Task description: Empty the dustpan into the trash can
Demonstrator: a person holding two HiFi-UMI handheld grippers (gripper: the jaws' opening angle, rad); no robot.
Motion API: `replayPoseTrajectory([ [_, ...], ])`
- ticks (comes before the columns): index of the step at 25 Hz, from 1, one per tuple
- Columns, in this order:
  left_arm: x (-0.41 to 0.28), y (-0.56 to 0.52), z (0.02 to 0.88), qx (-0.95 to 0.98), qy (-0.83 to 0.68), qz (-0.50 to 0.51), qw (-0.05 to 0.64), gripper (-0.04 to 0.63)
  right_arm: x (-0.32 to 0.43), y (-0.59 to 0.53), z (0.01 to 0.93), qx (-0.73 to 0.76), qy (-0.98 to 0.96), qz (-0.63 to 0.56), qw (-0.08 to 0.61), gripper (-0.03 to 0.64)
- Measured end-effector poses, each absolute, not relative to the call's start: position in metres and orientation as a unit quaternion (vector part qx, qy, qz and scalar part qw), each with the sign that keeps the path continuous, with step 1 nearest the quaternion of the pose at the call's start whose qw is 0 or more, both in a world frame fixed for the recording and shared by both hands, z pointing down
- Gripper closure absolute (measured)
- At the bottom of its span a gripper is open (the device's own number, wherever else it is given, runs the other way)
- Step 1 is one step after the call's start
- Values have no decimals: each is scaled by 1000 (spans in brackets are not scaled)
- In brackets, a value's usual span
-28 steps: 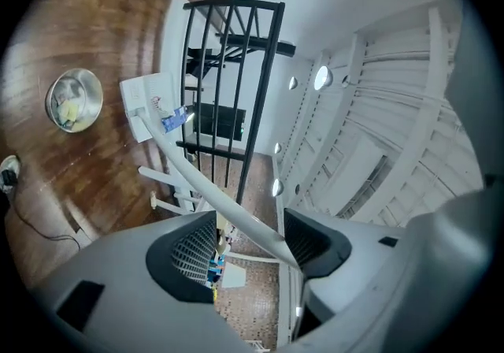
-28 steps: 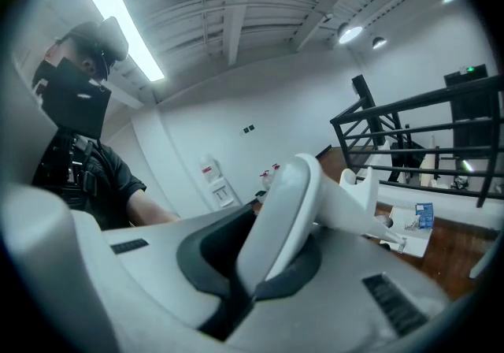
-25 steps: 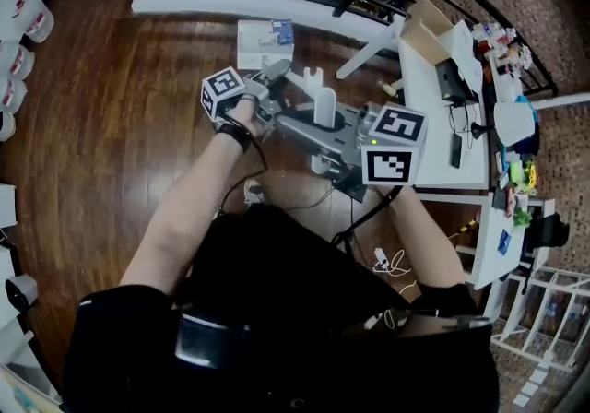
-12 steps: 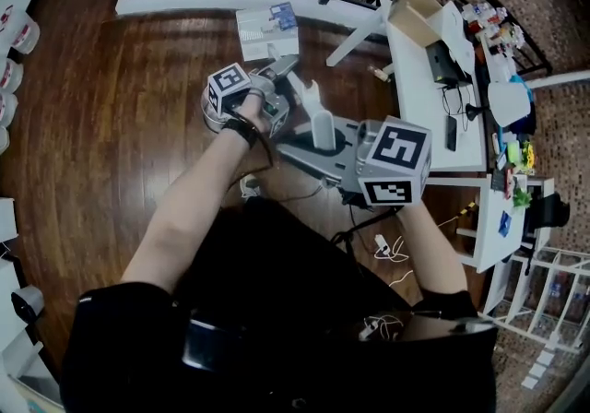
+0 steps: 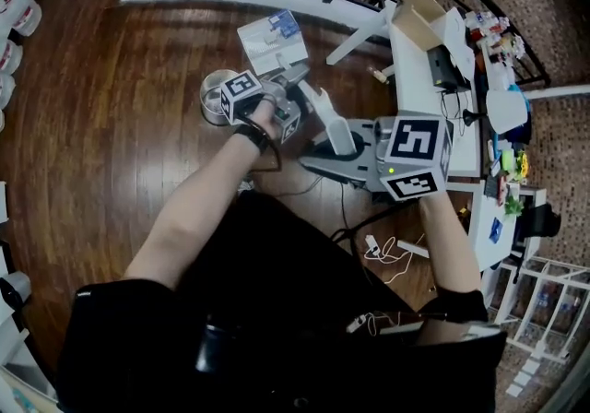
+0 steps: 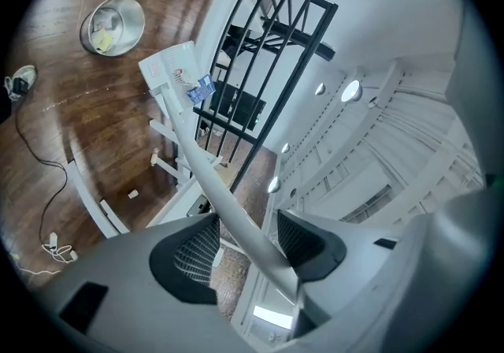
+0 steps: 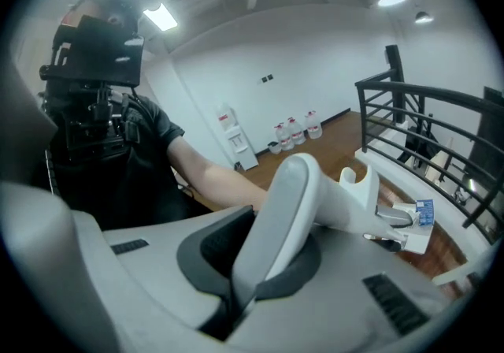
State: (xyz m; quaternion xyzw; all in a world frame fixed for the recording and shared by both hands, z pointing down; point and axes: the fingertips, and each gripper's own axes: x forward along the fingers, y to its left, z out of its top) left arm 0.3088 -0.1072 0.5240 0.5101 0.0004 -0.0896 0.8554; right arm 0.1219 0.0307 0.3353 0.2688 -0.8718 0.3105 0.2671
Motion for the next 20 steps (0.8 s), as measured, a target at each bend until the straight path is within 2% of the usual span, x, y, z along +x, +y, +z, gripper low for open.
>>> replayPoseTrajectory([
  [7,299,-87,537,474,-14,-114,873,391,114,63,351,178,-856,316,368,609],
  [20,267,-93,552,431,-35,-164,887,397,92,65,363,92,-830,325,444,609],
])
